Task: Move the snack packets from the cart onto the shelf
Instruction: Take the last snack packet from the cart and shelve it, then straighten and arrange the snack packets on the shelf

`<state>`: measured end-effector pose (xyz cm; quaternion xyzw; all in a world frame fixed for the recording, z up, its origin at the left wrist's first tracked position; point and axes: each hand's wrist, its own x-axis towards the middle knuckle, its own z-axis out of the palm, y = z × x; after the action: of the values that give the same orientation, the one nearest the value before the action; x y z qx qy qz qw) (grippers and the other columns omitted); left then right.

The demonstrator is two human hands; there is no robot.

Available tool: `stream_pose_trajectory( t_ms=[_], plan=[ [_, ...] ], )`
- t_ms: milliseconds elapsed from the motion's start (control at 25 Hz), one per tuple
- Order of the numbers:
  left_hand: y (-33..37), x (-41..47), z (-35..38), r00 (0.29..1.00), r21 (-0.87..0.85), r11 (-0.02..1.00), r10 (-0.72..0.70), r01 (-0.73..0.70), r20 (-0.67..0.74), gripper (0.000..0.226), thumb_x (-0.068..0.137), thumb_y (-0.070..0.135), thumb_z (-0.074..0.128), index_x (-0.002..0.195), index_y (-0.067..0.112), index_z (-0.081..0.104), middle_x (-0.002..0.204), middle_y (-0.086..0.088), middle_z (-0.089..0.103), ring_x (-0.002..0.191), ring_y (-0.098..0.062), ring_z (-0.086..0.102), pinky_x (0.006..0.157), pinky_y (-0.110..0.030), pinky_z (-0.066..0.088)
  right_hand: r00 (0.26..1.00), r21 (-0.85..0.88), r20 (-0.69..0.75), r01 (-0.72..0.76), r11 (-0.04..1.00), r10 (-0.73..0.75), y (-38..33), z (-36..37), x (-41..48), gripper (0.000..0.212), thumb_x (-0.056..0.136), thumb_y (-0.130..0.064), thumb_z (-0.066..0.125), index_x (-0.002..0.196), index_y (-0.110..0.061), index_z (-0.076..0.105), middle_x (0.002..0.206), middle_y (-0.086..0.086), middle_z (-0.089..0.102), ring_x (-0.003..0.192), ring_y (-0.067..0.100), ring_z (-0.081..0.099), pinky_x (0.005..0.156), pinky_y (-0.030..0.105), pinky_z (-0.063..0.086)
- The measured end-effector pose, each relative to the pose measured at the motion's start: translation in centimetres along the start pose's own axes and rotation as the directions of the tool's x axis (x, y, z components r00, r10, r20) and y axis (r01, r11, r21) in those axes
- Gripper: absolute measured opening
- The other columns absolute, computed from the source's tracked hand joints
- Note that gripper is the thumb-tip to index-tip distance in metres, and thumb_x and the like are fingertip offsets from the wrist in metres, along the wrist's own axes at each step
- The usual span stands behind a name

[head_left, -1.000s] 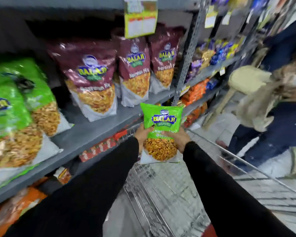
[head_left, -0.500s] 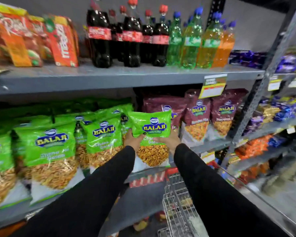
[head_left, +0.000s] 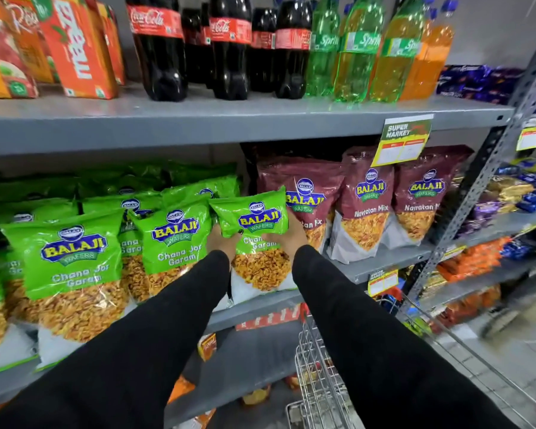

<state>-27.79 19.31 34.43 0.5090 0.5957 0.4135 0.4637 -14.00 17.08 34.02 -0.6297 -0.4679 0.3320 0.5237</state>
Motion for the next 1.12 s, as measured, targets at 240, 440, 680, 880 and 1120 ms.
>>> stream_pose_trajectory(
  t_ms=[240,440,680,880,1120],
  plan=[
    [0.5,0.2,0.3,0.998,0.031,0.999,0.031,-0.029,-0.056,0.066,0.089,0.01,0.059,0.144,-0.001,0.024,0.153,-0.017,0.029,0.141,-0.03,0.029,0.115,-0.038,0.026,0.975,-0.236,-0.185,0.076,0.969,-0.121,0.0,1.3,-0.8,0.058,0.062,-0.01,0.081,0.11,-0.011,0.047,0.112,0.008,0.059,0.102,0.023,0.055,0.087,0.036,0.046],
    [2.0,-1.2,-0.1,0.995,0.036,0.997,0.07,-0.068,-0.074,0.071,0.087,0.007,0.06,0.144,0.002,0.019,0.15,-0.018,0.035,0.136,-0.032,0.037,0.112,-0.04,0.032,0.936,-0.346,-0.292,0.09,0.934,-0.199,-1.1,1.6,-1.8,0.072,0.061,-0.018,0.083,0.117,-0.005,0.04,0.12,0.016,0.046,0.115,0.03,0.043,0.095,0.04,0.043],
    [3.4,-3.2,-3.2,0.982,0.192,0.966,0.185,-0.173,-0.045,0.048,0.089,0.008,0.055,0.132,-0.001,0.037,0.133,-0.021,0.054,0.121,-0.031,0.053,0.097,-0.034,0.043,0.85,-0.434,-0.4,0.153,0.888,-0.342,-5.6,4.3,-3.7,0.076,0.064,-0.029,0.079,0.123,-0.002,0.039,0.124,0.019,0.045,0.117,0.035,0.04,0.097,0.042,0.039],
    [2.6,-3.9,-11.0,0.92,0.11,0.937,0.347,-0.332,-0.182,0.03,0.086,-0.001,0.05,0.115,-0.003,0.057,0.112,-0.024,0.065,0.102,-0.035,0.063,0.09,-0.038,0.049,0.867,-0.372,-0.242,0.331,0.867,-0.435,-8.7,10.9,-6.7,0.067,0.067,-0.025,0.077,0.121,-0.005,0.042,0.122,0.017,0.046,0.115,0.032,0.04,0.096,0.036,0.032],
    [-3.1,-4.6,-25.5,0.732,0.218,0.922,0.388,-0.322,-0.56,0.021,0.08,-0.01,0.052,0.1,-0.009,0.059,0.106,-0.03,0.06,0.087,-0.033,0.058,0.08,-0.033,0.046,0.921,-0.082,0.111,0.382,0.921,-0.373,-10.6,23.2,-12.3,0.056,0.072,-0.017,0.073,0.118,-0.008,0.044,0.118,0.015,0.05,0.103,0.03,0.054,0.091,0.042,0.046]
  ],
)
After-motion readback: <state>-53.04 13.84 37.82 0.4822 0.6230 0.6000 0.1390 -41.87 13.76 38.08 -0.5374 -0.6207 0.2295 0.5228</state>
